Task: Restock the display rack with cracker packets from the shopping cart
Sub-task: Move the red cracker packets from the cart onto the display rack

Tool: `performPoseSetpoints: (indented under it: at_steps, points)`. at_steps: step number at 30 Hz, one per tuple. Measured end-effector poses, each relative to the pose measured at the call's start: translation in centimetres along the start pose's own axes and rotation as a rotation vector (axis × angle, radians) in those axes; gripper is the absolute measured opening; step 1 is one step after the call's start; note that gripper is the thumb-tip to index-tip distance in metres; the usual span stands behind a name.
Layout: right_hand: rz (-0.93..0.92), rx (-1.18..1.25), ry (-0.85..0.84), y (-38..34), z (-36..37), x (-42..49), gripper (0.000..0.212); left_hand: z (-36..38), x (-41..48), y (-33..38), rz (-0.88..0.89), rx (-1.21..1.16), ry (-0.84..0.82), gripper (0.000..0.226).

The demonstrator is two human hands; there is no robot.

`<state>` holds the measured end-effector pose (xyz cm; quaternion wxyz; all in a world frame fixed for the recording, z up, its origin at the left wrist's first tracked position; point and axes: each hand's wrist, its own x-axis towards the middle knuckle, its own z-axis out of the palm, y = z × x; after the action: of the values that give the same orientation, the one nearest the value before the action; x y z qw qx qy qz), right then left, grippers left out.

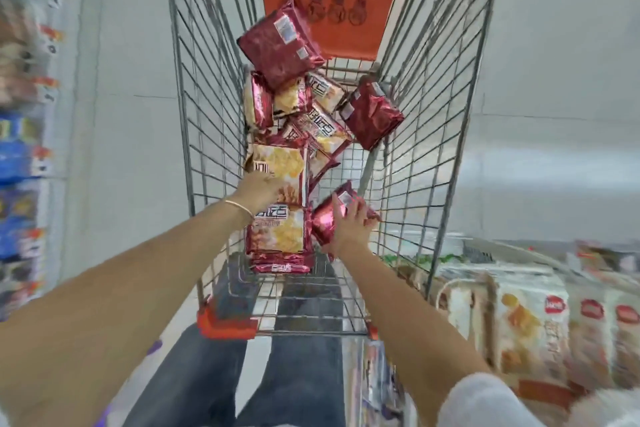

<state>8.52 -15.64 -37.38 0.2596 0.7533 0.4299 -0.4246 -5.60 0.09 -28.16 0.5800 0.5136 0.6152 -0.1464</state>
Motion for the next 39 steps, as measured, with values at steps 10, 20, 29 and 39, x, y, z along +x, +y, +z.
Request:
performPoseSetpoints:
  at_steps: [10, 20, 29, 39]
  points:
    - [0.116, 0.32, 0.374, 0.9, -1.0, -1.5, 0.126, 0.0, -2.3, -0.3, -0.102, -0.145, -0.079, 0.03]
    - [-0.432, 2.394, -0.603, 5.3, -11.5, -14.3, 0.085, -1.7, -8.4, 4.2, -0.08, -0.391, -0.209, 0.051]
    - [-0.349, 1.953, -0.8, 6.8, -13.4, -14.8, 0.092, -2.2, -10.0, 9.1, 0.282, -0.257, -0.091, 0.07]
    - [-0.084, 1.405, -0.588, 5.9, -17.2, -10.3, 0.091, -4.1, -9.8, 10.0, 0.235, 0.212, -0.349, 0.056]
